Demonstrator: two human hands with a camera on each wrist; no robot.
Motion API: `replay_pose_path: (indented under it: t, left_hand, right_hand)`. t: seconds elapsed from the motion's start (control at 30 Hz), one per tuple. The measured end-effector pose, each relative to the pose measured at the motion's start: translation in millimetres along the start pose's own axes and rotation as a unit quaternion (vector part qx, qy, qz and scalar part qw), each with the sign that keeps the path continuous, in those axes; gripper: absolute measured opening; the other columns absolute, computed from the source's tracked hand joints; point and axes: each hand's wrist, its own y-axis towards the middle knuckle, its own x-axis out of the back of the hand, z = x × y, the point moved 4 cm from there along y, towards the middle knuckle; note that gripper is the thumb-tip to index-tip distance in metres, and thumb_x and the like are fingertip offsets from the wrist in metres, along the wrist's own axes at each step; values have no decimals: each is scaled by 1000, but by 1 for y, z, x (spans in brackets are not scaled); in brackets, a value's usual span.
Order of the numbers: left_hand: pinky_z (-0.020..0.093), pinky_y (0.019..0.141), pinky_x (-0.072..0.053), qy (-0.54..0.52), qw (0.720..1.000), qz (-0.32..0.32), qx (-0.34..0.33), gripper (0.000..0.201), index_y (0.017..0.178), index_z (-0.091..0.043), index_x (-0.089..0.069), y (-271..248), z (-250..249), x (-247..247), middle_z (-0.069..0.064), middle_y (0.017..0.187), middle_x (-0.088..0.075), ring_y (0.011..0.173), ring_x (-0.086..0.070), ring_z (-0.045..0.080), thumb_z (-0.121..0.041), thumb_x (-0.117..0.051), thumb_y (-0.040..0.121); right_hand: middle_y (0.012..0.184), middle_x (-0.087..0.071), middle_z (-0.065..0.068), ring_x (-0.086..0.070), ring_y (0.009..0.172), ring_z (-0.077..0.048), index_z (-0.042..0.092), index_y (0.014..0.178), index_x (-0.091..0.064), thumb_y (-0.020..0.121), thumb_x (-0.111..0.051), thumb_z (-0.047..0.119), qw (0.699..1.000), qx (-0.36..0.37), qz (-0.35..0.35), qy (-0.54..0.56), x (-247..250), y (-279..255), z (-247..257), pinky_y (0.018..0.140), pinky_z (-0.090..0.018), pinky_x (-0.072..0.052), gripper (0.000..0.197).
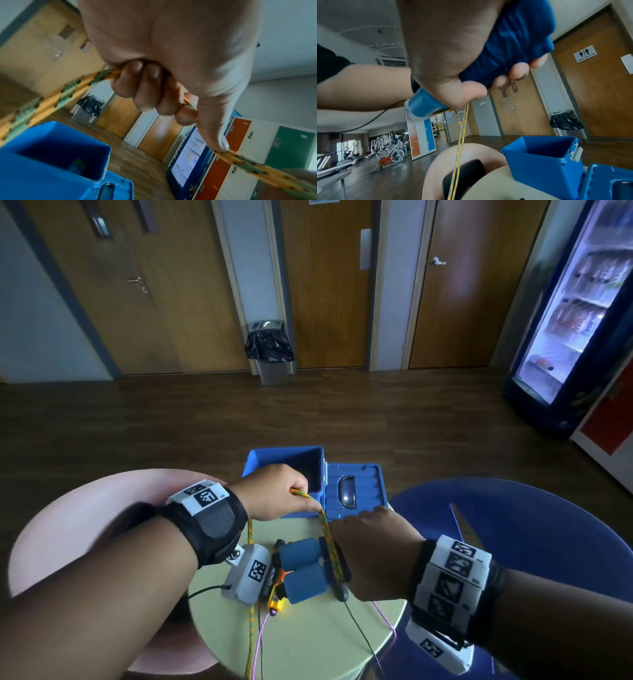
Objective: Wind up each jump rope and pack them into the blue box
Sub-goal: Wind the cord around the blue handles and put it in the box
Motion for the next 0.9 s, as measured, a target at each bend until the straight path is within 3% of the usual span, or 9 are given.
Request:
replay_pose_path:
  t: [0.23,0.4,0.47,0.53,0.6,0.67,0.77,0.83,0.9]
  left_hand:
    - [22,51,-26,-94,995,33,-18,51,58,-19,-41,5,4,-2,-9,55,-32,51,-30,8,-48,-74,83]
    - [25,50,-28,-261,964,38,-14,44,52,-26,-47,2,3,-9,-9,54,-36,52,-33,9,-51,-71,79]
    - [20,48,-32,-368,929,37,-11,35,61,-21,-52,1,6,-20,-9,54,-45,48,-40,5,-37,-78,78]
    - [20,52,-45,-502,864,47,1,39,80,-4,-55,-1,17,-37,-3,62,-61,51,-56,4,-26,-86,70]
    - [28,61,-53,-608,793,-19,43,43,100,-2,-56,-7,25,-52,10,78,-66,63,-67,11,-28,-81,77]
    - [24,49,-46,-628,769,-113,48,7,85,-19,-62,-19,10,-58,-3,62,-62,53,-59,8,-18,-63,92]
    - [25,44,-13,-672,732,-110,-8,30,52,-27,-48,-34,-46,-63,-7,46,-26,39,-20,8,-36,-71,71]
    - [22,42,-16,-659,740,-127,-45,31,61,-25,-52,-36,-60,-64,-2,51,-21,42,-16,11,-44,-72,75]
    - [23,44,-36,-592,790,-159,-29,10,83,-33,-64,-35,-61,-60,-3,58,-42,45,-39,13,-35,-59,91]
  right_hand:
    - [76,-60,5,-61,69,-23,27,83,-44,71,-63,38,999,-11,-37,35,25,-8,-6,65,-30,-44,25]
    - [79,-61,9,-61,69,-20,29,88,-51,71,-57,45,992,-17,-93,82,48,-17,-13,62,-28,-41,24]
    - [79,-61,9,-60,69,-19,30,88,-50,69,-55,47,987,-26,-113,108,55,-20,-14,61,-27,-39,26]
    - [79,-61,10,-58,67,-17,31,88,-49,69,-59,49,981,-41,-136,132,64,-22,-14,60,-26,-36,28]
    - [82,-61,10,-51,65,-13,30,90,-49,71,-63,48,975,-64,-147,156,74,-21,-13,60,-26,-37,30]
    - [82,-60,10,-51,67,-14,28,92,-51,71,-65,48,963,-89,-156,202,81,-20,-12,61,-26,-41,33]
    - [82,-62,8,-56,71,-14,26,92,-54,70,-66,47,937,-120,-184,272,86,-13,-18,61,-25,-41,33]
    - [81,-60,10,-52,71,-11,28,91,-52,72,-69,45,924,-153,-183,299,82,-5,-28,58,-23,-38,31]
    - [80,-60,10,-54,72,-11,28,90,-53,71,-70,44,918,-186,-170,306,75,4,-38,57,-24,-40,30]
